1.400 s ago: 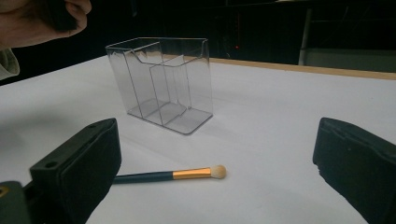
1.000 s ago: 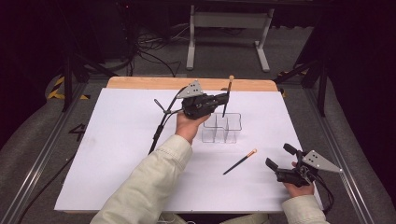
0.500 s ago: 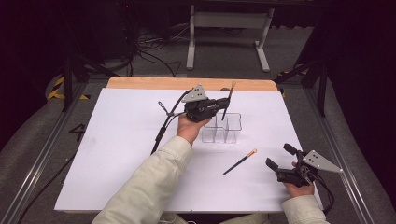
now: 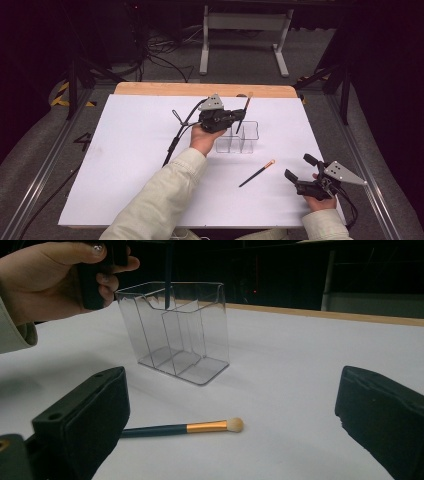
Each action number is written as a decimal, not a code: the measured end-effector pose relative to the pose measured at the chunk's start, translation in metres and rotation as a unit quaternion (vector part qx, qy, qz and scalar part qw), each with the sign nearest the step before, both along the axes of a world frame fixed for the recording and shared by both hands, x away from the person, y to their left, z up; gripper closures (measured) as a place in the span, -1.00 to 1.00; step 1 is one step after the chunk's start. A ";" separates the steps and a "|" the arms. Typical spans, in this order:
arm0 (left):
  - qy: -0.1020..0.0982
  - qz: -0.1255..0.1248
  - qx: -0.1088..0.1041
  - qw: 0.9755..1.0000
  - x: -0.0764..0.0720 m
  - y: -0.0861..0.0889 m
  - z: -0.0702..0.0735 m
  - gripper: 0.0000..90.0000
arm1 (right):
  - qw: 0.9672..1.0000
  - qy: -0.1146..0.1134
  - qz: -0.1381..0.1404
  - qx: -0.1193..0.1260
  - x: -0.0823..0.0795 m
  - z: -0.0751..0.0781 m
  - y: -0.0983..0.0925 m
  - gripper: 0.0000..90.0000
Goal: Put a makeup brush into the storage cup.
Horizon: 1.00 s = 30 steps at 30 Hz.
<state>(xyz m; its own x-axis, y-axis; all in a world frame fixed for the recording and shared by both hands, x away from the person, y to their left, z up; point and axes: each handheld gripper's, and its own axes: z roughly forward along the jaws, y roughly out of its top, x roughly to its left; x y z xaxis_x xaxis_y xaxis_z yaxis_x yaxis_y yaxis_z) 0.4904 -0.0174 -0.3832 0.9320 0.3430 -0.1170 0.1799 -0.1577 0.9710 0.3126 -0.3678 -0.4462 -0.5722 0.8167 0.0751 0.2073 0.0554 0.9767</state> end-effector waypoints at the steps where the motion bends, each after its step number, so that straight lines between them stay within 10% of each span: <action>1: 0.000 0.000 0.000 1.000 0.000 0.000 0.000 0.84 | 1.000 0.000 0.000 0.000 0.000 0.000 0.000 -0.97; 27: 0.028 -0.012 0.002 1.000 0.000 0.001 -0.009 0.81 | 1.000 -0.002 0.002 0.001 0.000 0.000 0.000 -0.97; 30: 0.052 -0.016 -0.017 0.998 0.001 0.002 -0.007 0.05 | 1.000 -0.005 0.001 -0.002 -0.001 0.001 0.001 -0.97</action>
<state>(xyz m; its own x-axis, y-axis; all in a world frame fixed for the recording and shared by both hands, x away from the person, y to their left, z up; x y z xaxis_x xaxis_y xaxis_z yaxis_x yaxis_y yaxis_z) 0.4917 -0.0150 -0.3905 0.9247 0.3078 -0.2241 0.2746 -0.1315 0.9525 0.3115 -0.3668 -0.4453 -0.5748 0.8156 0.0666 0.1971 0.0591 0.9786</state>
